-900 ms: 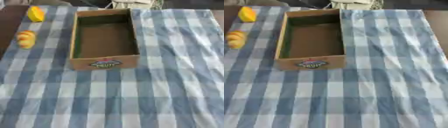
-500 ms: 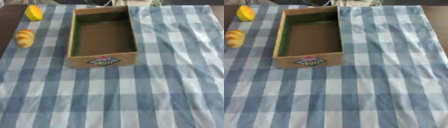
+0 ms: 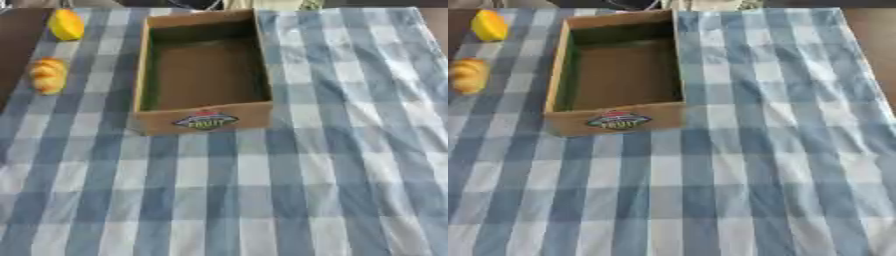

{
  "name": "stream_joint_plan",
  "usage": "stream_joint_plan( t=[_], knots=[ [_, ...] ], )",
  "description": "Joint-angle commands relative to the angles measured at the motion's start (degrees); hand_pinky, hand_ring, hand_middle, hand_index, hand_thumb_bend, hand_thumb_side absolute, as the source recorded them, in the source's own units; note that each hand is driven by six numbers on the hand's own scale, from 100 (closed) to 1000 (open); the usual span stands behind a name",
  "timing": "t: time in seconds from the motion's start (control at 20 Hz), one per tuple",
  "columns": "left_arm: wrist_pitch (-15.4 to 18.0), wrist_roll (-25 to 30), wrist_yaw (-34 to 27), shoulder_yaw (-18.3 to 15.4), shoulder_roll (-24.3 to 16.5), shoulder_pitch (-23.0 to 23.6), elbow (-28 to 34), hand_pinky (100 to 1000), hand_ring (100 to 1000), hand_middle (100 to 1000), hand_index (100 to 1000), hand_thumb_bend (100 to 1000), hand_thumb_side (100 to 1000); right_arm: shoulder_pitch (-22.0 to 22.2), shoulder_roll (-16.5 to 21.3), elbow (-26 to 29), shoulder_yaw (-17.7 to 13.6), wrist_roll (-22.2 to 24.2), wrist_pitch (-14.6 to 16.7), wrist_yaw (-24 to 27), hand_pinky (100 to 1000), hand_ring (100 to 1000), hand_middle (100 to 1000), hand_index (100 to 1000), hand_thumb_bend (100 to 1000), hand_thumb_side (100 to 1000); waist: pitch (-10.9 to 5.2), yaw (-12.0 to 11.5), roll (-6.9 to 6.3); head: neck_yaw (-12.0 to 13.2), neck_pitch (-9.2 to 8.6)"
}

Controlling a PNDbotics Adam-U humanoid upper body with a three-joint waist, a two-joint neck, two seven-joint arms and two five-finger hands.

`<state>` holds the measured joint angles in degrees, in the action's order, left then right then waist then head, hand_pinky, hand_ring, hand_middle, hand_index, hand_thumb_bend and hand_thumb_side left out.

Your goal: Pick up objects on the table and place them in the box.

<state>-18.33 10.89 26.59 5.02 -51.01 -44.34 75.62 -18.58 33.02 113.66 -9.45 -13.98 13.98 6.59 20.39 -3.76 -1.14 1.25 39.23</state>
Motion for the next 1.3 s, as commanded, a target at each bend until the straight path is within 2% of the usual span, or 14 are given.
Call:
stream_joint_plan(
  t=[0.05,0.2,0.25,0.3,0.4,0.55,0.7,1.0,1.15,1.3],
  knots=[
    [-0.65,2.24,1.67,1.02,-0.43,-1.84,-3.23,826,798,758,888,554,468,-0.43,1.69,0.93,-0.28,0.24,0.06,0.25,801,854,654,816,176,436,-1.29,0.09,-0.16,0.34,0.2],
    [-0.54,2.79,2.03,1.22,-0.2,-2.14,-3.83,826,798,758,888,554,468,-0.42,1.68,0.93,-0.3,0.23,0.05,0.25,801,854,654,816,176,436,-1.28,0.09,-0.17,0.34,0.22],
    [-0.62,2.95,2.12,1.4,-0.01,-1.99,-4.06,845,817,772,917,646,240,-0.52,1.63,0.93,-0.26,0.26,0.06,0.27,800,854,653,816,169,440,-1.17,0.21,-0.2,0.53,0.17],
    [-1.06,3.43,2.34,2.14,0.64,-1.47,-4.83,845,817,773,919,645,229,-0.71,1.51,0.93,-0.13,0.36,0.04,0.34,800,854,653,816,173,437,-1.09,0.44,-0.27,0.86,0.17],
    [-2.39,4.89,3.62,4.26,1.76,-1.92,-7.2,848,822,778,923,642,244,-0.76,1.34,0.93,-0.03,0.51,-0.04,0.45,800,854,653,816,172,438,-1.11,0.59,-0.31,1.21,0.25],
    [-4.45,6.33,6.16,5.42,3.51,-3.25,-11.26,842,817,772,924,637,269,-0.67,1.16,0.93,-0.05,0.62,-0.1,0.52,800,854,652,815,170,439,-0.98,0.74,-0.28,1.54,0.21],
    [-4.85,6.01,8.8,5.05,5.51,-4.17,-14.38,835,809,765,915,606,278,-0.77,0.99,0.93,-0.03,0.71,-0.11,0.58,800,855,651,815,169,440,-0.65,0.94,-0.19,1.72,0.0],
    [-7.14,1.72,11.5,2.55,7.81,-5.85,-17.81,807,777,741,884,466,289,-0.97,0.64,0.93,0.14,1.06,-0.36,0.61,801,857,649,815,163,447,0.36,1.33,-0.18,2.26,-0.83],
    [-8.29,0.11,10.52,2.1,8.29,-6.07,-19.03,803,771,730,882,482,307,-1.05,0.62,0.93,0.15,1.17,-0.4,0.6,801,857,648,815,161,449,0.8,1.56,-0.27,2.39,-1.17],
    [-8.83,1.68,10.34,2.76,8.57,-6.15,-20.57,798,764,710,867,513,322,-1.28,0.54,0.93,0.24,1.28,-0.45,0.63,801,858,648,816,160,450,1.21,1.74,-0.47,2.63,-1.34]
  ],
)
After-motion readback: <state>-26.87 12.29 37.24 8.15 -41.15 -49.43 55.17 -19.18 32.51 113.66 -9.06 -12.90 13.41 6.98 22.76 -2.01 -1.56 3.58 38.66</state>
